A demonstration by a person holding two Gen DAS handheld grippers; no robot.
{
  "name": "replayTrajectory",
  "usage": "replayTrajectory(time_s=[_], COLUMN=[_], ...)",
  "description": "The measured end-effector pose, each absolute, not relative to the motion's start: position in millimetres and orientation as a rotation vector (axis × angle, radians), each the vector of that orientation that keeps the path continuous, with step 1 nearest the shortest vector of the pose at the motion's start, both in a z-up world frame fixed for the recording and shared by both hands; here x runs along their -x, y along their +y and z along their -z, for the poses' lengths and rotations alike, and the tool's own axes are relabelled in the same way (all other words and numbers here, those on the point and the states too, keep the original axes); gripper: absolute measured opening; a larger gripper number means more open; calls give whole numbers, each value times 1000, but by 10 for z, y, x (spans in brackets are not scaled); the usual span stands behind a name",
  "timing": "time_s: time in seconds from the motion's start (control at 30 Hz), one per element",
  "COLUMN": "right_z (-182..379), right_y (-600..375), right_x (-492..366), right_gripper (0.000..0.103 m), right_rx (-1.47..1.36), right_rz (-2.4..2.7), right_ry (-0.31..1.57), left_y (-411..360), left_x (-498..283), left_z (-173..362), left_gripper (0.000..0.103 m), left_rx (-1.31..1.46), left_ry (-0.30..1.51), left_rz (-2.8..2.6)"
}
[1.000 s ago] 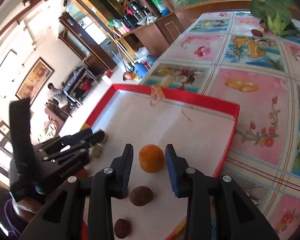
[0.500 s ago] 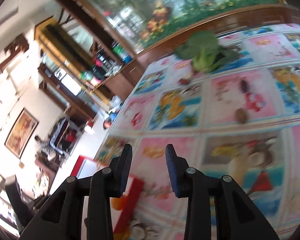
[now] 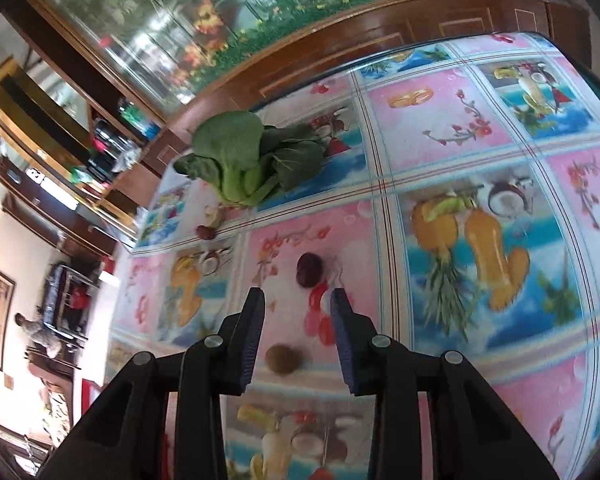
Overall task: Organize fruits
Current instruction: 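Grasp a red date with the right gripper while the left gripper grasps a brown round fruit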
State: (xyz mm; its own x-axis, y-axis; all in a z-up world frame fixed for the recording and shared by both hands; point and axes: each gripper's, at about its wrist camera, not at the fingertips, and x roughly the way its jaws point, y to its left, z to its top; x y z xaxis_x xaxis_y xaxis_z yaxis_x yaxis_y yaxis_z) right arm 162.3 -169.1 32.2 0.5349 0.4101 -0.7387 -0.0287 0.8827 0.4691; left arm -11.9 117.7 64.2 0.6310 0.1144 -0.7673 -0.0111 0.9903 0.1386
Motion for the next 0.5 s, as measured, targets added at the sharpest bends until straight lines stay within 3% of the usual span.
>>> replayTrajectory(time_s=[0.23, 0.3, 0.33, 0.5], right_z=[-147, -79, -71, -35], right_y=[-1241, -1173, -1149, -1516], right_x=[-1932, -1968, -1954, -1757], right_gripper=[26, 15, 15, 14], right_rx=[-159, -120, -105, -247], right_rz=[-144, -127, -115, -119], right_ry=[1049, 1059, 1051, 1038], left_y=[927, 906, 902, 882], left_x=[-159, -240, -274, -455], left_z=[-635, -597, -587, -558], left_gripper=[58, 58, 58, 58], left_rx=[-113, -116, -119, -118], left_ry=[890, 903, 906, 921], left_rz=[0, 6, 5, 2])
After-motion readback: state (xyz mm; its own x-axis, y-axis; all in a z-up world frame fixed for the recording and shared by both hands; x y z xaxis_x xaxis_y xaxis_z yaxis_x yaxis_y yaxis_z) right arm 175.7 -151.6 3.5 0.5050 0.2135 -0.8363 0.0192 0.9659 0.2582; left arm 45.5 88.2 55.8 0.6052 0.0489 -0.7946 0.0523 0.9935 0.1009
